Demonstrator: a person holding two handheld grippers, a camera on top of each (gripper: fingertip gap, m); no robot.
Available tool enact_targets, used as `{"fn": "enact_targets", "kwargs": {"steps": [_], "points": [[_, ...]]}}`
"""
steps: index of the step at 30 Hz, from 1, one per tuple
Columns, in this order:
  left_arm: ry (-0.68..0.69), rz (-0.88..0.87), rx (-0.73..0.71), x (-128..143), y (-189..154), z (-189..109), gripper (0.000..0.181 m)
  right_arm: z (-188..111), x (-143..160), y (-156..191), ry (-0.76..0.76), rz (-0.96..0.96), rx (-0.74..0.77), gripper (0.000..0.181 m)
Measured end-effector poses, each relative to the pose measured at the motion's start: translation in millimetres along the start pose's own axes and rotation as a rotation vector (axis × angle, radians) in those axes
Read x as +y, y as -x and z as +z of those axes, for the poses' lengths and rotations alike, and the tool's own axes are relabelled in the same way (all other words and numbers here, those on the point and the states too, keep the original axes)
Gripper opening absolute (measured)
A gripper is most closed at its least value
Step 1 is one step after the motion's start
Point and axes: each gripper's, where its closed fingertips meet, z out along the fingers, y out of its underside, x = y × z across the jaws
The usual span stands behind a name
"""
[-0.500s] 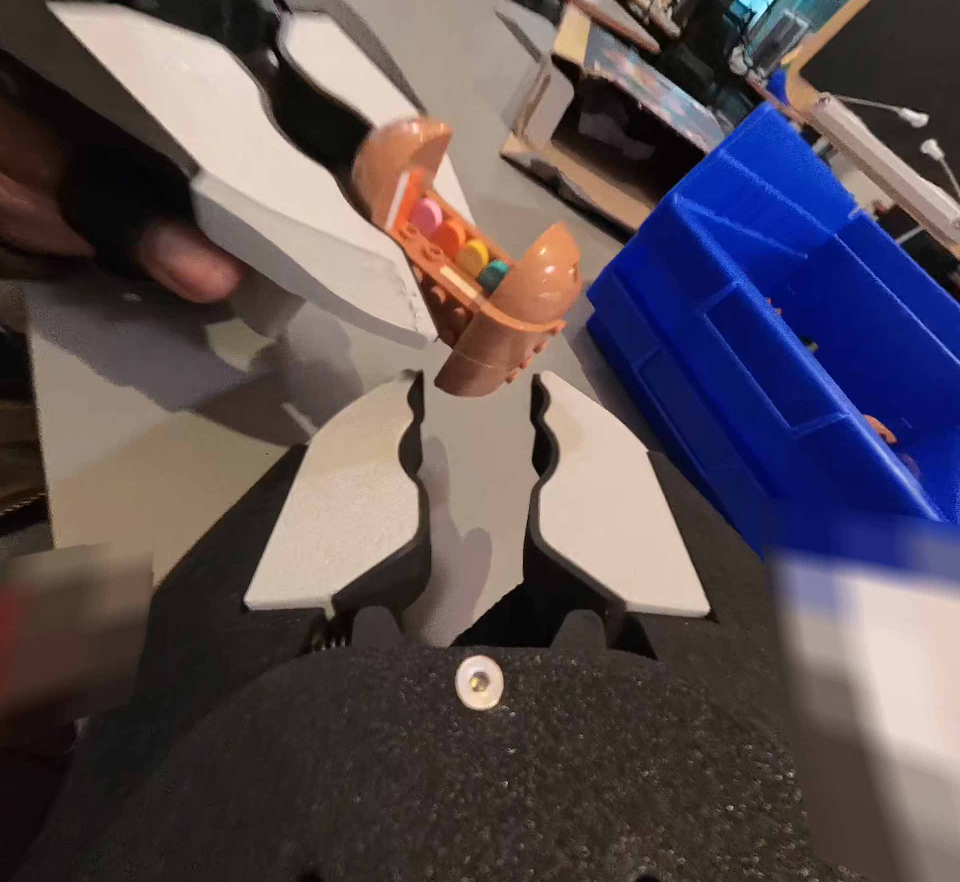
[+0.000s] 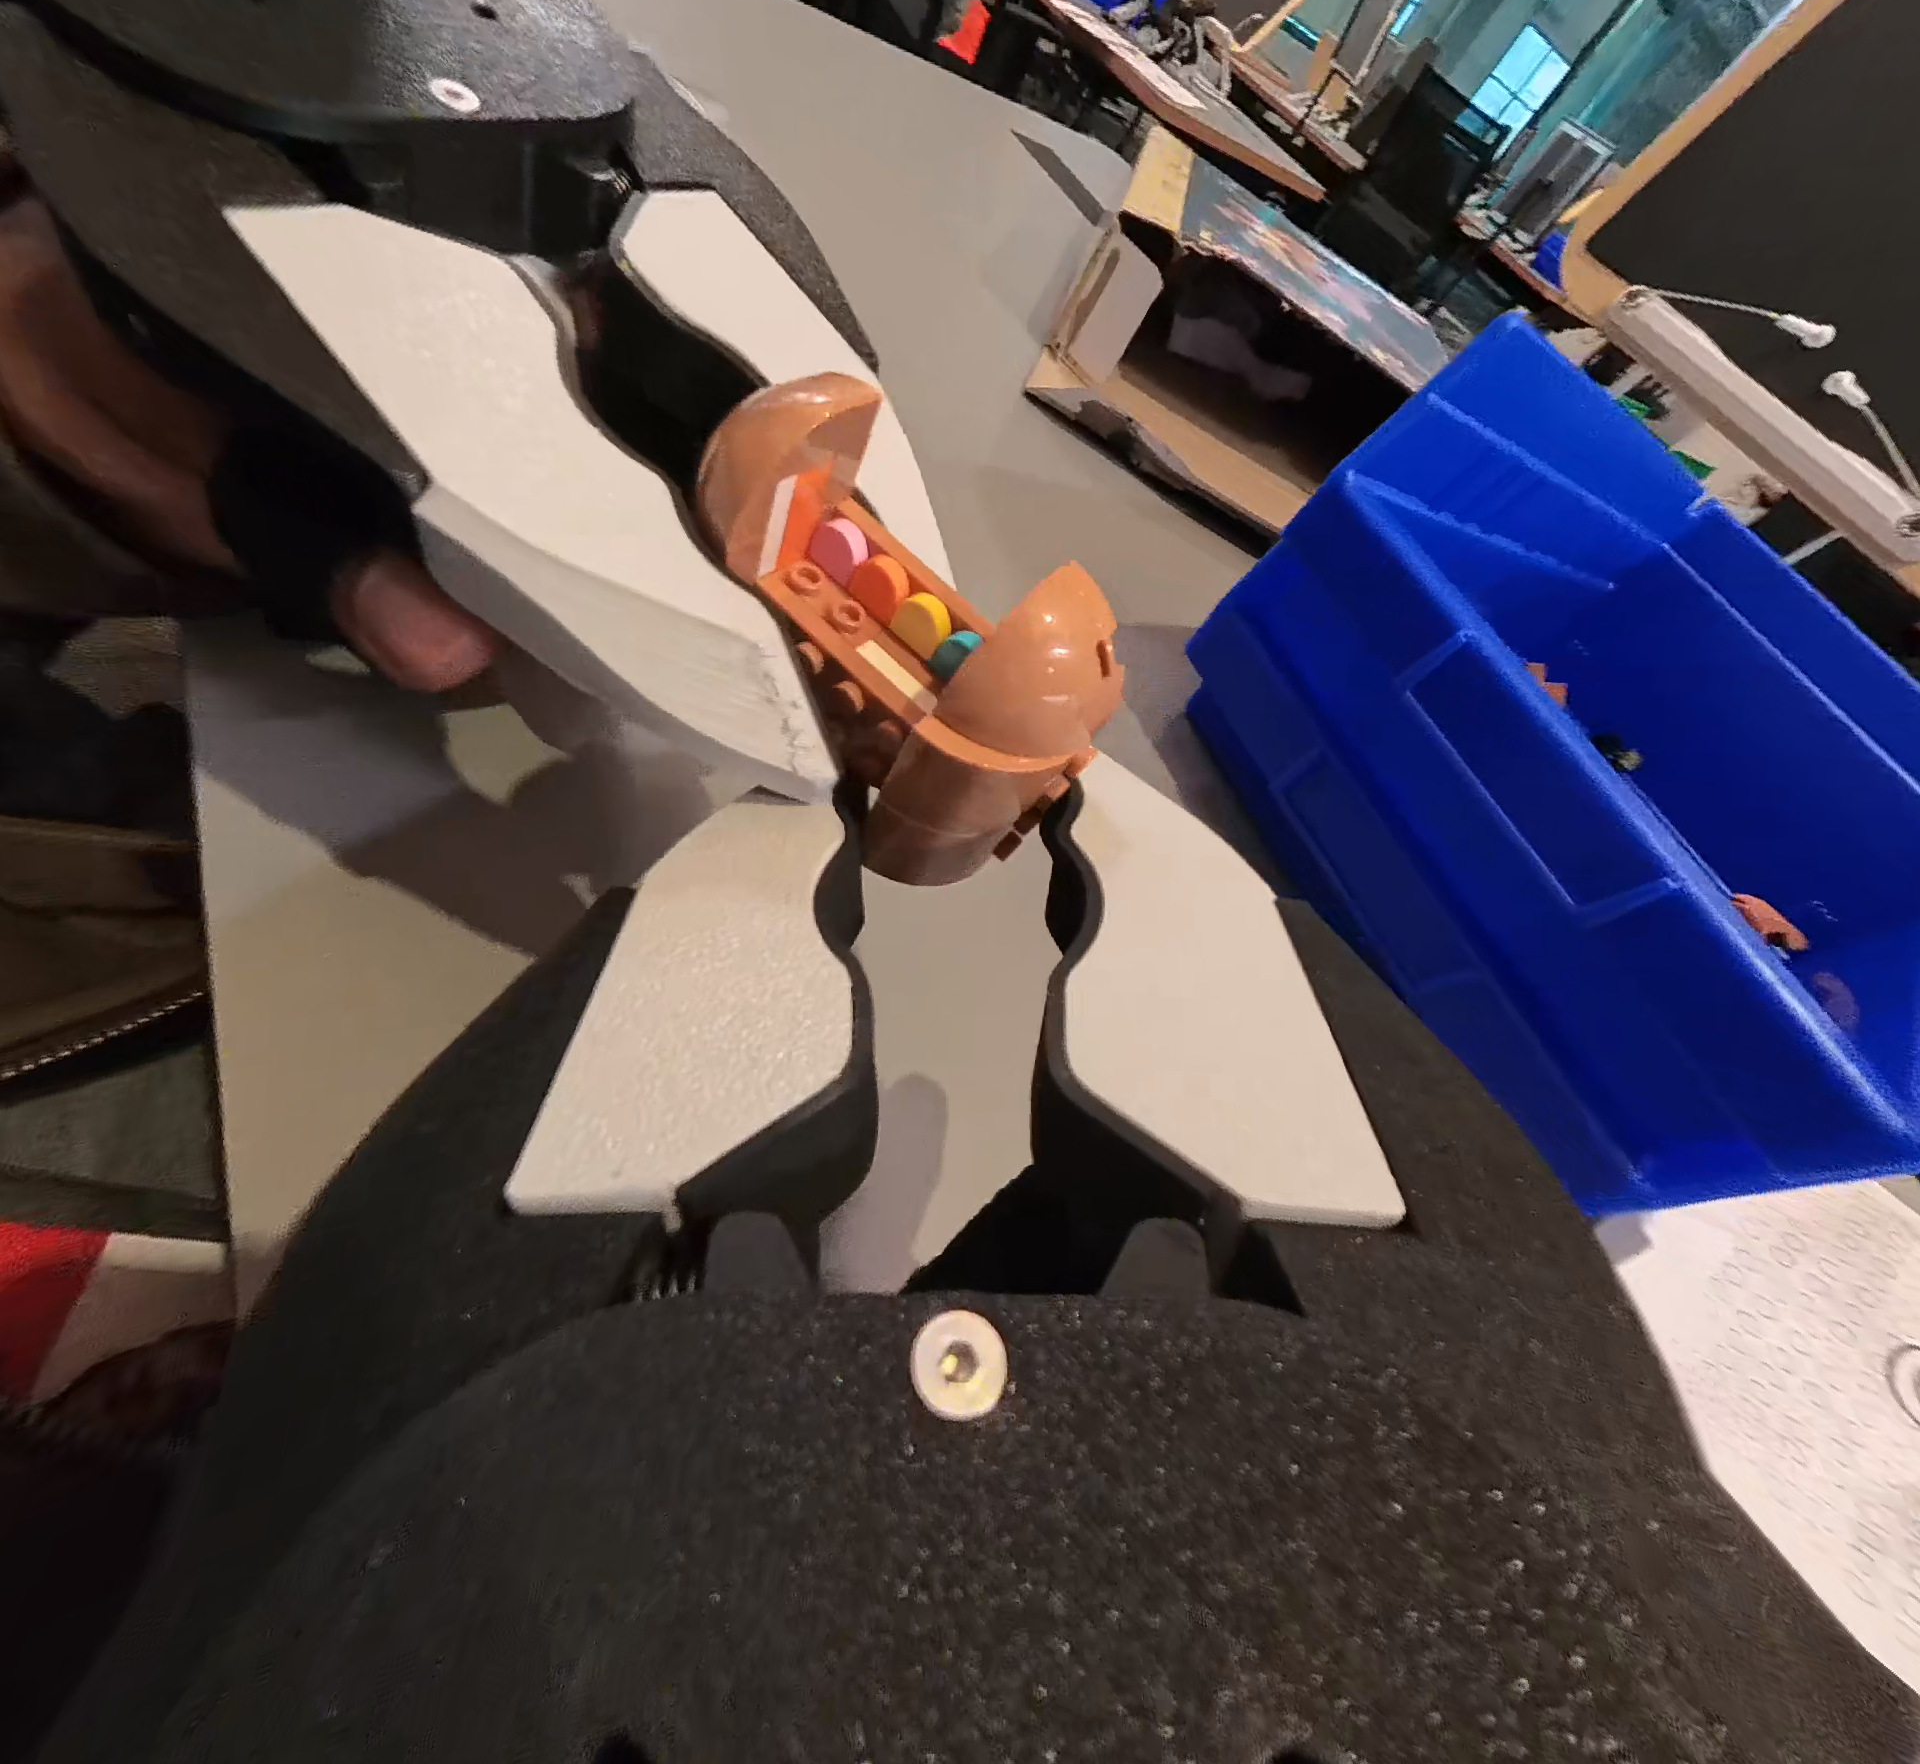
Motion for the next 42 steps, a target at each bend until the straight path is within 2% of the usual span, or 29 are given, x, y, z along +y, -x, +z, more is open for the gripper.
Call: {"fn": "enact_targets", "kwargs": {"steps": [7,17,19,23,25,28,34,42], "points": [[0.003,0.093,0.033,-2,-8,-5,0.025,-5,-6,6,-0.063,-0.062,-0.024,0.030],[0.021,0.165,0.054,0,-17,-4,0.026,-13,-6,14,-0.093,-0.152,-0.138,0.030],[0.014,0.112,0.026,-1,-13,-3,0.025,-10,-6,10,-0.091,-0.159,-0.088,0.031],[-0.029,0.014,-0.103,-7,-8,2,0.024,-5,-4,-5,-0.019,-0.221,0.115,0.036],[-0.035,0.024,-0.128,-8,-11,3,0.024,-4,-4,-10,0.018,-0.285,0.204,0.040],[-0.033,0.071,-0.149,-8,-13,3,0.024,-5,-6,-11,0.034,-0.307,0.245,0.041],[-0.035,0.168,-0.109,-8,-20,0,0.026,-10,-9,-4,0.014,-0.326,0.210,0.039],[-0.007,0.288,-0.102,-7,-25,-1,0.027,-12,-9,5,-0.020,-0.281,0.087,0.038]]}}
